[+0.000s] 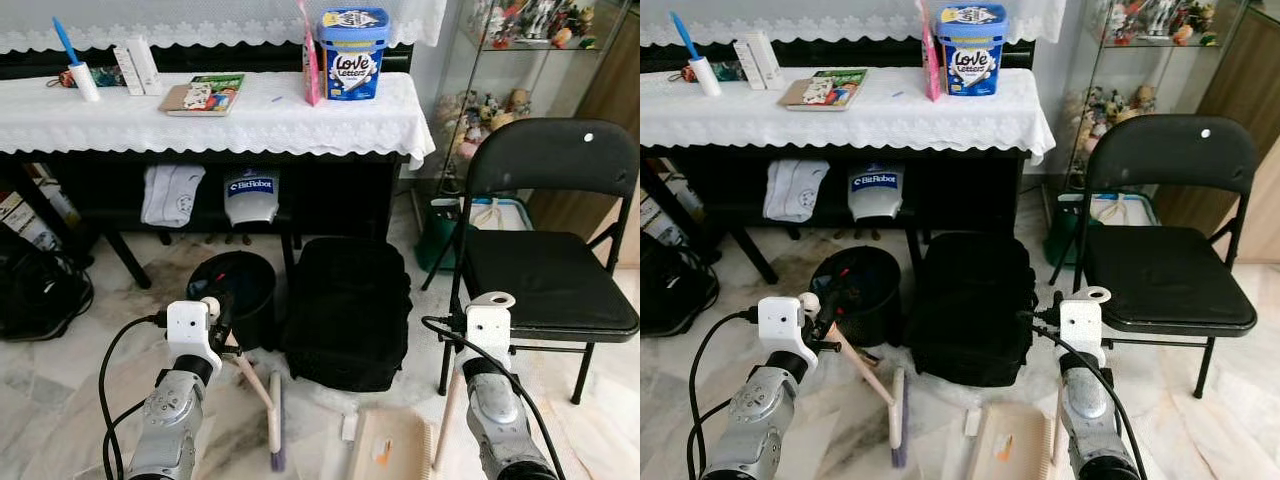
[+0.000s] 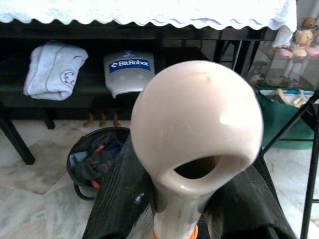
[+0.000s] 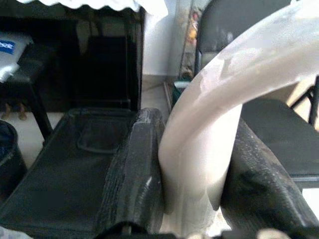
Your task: Sweep floor
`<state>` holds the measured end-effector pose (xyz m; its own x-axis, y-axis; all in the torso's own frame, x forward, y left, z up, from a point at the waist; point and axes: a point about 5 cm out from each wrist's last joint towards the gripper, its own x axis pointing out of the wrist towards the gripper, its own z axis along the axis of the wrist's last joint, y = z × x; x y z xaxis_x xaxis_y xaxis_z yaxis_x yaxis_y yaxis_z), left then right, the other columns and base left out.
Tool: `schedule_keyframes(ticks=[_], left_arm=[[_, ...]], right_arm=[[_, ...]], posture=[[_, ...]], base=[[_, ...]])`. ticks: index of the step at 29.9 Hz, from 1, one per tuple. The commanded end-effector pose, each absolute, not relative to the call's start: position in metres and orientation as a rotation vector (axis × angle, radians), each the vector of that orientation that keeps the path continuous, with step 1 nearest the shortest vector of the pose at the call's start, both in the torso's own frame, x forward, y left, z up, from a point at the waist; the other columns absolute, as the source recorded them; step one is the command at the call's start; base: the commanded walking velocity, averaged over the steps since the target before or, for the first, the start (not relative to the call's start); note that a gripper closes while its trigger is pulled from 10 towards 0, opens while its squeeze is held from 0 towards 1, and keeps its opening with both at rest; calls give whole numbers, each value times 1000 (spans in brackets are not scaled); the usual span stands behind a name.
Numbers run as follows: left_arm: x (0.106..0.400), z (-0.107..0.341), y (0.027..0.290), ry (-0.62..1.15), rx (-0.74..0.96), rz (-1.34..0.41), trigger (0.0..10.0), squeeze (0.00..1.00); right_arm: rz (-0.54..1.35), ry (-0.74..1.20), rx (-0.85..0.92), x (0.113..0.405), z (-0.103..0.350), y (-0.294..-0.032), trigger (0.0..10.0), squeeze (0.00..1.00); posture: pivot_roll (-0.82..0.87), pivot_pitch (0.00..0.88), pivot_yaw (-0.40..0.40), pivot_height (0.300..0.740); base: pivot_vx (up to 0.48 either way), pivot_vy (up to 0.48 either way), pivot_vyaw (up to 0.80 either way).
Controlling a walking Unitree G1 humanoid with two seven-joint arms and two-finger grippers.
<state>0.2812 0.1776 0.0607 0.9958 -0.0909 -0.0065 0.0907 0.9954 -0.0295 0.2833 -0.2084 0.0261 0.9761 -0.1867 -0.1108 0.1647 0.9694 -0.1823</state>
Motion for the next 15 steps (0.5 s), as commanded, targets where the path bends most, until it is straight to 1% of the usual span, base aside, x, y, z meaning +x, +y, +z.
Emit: schedule_keyframes(ticks=[1, 11, 15], left_arm=[[283, 71, 182, -48, -25, -78, 10000, 0], [282, 71, 182, -51, -31, -77, 10000, 0], [282, 72, 182, -56, -34, -76, 10000, 0]], right_arm=[[-197, 117, -160, 286, 28, -211, 10000, 0], [-246, 125, -171, 282, 26, -222, 10000, 0], [-269, 136, -224, 282, 26, -228, 10000, 0]], posture=[[-32, 0, 41, 740], [-38, 0, 44, 740], [-37, 0, 43, 740]], base=[[0, 0, 0], [0, 0, 0], [0, 0, 0]])
